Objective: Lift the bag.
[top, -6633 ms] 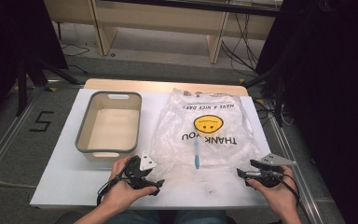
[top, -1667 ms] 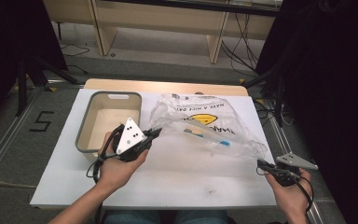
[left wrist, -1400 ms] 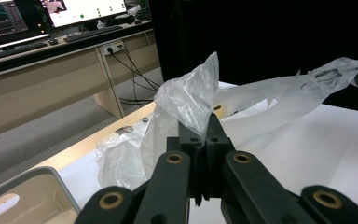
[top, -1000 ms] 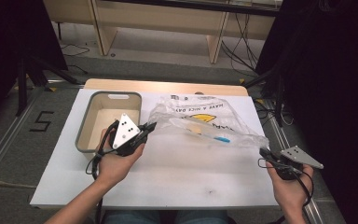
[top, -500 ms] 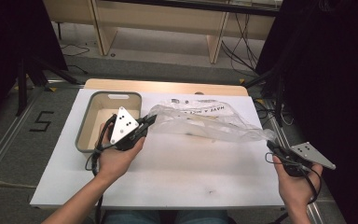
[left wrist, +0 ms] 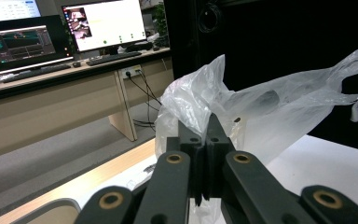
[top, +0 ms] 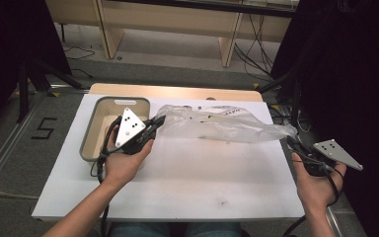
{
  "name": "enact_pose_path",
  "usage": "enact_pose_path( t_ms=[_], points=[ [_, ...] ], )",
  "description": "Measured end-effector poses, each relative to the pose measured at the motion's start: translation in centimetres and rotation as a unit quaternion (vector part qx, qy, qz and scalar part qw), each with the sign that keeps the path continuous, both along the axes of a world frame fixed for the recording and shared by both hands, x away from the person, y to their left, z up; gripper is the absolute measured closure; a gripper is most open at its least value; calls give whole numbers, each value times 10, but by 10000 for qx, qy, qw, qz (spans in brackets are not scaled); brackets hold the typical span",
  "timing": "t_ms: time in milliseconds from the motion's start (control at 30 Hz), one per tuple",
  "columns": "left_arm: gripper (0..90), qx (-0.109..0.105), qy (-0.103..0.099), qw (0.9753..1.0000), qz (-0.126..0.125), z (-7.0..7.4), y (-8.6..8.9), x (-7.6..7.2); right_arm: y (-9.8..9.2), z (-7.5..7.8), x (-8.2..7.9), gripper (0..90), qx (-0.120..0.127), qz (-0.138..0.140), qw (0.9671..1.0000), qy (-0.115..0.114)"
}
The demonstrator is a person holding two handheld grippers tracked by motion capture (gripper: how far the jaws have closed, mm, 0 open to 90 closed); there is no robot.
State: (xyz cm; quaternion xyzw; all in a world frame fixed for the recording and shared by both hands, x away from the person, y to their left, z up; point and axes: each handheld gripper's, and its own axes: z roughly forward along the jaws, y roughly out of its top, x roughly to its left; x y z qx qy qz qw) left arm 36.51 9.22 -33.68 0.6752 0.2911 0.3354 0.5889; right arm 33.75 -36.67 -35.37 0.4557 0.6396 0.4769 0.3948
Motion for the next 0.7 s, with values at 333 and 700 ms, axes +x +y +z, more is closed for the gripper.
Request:
enact_pose_path(
  t_ms=[333,700],
  points=[
    [892,-33,-12,10000,22,1,0,1,-1,-2,1,899,22,-22,10000,24],
    [892,-95,-69,9999,59,4,0,2,-1,0,0,899,45,-39,10000,-28]
  ],
)
